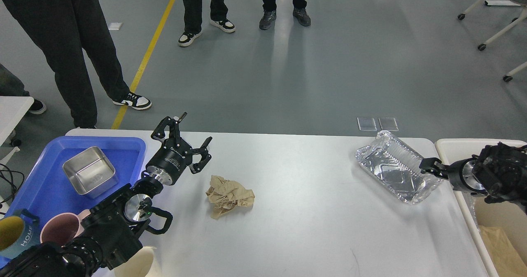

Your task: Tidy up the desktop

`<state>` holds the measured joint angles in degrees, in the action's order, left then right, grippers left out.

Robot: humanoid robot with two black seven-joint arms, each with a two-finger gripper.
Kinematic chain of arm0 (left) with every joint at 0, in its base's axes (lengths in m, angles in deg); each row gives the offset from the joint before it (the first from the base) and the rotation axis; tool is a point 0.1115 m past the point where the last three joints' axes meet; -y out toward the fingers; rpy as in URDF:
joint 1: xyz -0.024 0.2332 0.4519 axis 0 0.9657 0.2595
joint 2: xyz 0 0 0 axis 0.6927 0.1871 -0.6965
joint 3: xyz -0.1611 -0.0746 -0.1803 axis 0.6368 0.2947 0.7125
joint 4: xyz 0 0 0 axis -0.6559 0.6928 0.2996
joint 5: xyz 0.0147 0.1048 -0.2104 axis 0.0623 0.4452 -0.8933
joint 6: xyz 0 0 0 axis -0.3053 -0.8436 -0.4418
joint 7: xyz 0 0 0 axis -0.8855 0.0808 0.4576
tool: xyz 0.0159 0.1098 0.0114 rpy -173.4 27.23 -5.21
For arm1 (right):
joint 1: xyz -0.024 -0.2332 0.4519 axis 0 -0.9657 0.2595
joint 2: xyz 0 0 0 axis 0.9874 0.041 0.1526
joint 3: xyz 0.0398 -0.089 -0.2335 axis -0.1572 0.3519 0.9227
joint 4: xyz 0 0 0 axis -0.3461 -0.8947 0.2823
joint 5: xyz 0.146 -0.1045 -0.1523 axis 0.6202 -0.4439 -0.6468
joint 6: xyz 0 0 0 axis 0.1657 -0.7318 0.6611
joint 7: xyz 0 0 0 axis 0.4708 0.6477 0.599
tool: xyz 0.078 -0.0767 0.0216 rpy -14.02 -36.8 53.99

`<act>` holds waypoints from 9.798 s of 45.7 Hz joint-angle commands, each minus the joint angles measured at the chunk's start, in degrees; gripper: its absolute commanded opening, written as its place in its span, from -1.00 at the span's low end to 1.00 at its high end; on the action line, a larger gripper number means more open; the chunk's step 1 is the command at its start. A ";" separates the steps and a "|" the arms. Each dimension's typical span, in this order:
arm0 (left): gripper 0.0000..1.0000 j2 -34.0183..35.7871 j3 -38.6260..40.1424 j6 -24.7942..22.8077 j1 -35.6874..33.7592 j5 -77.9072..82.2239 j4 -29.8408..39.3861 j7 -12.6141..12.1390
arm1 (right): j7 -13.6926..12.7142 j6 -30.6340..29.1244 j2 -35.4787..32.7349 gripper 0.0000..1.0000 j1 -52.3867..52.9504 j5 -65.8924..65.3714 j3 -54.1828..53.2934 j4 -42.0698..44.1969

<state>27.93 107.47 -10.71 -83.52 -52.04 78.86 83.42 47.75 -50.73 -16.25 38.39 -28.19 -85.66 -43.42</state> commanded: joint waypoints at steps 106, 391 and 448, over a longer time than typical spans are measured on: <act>0.94 -0.01 -0.05 -0.16 0.71 0.08 0.09 1.76 | -9.93 -16.35 -6.65 -1.00 27.05 0.73 5.67 -39.04; -0.45 48.59 -18.07 -18.95 12.58 63.63 76.65 -42.45 | 5.89 -12.57 9.27 -1.00 19.84 7.06 10.85 -13.71; 0.75 50.44 -7.34 -18.95 10.56 57.04 74.28 -43.15 | 5.80 -12.31 9.80 -1.00 20.45 6.97 10.85 -13.62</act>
<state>76.79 99.33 -29.66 -72.00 7.10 154.64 40.28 53.58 -63.04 -6.47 58.85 -21.19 -74.81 -57.11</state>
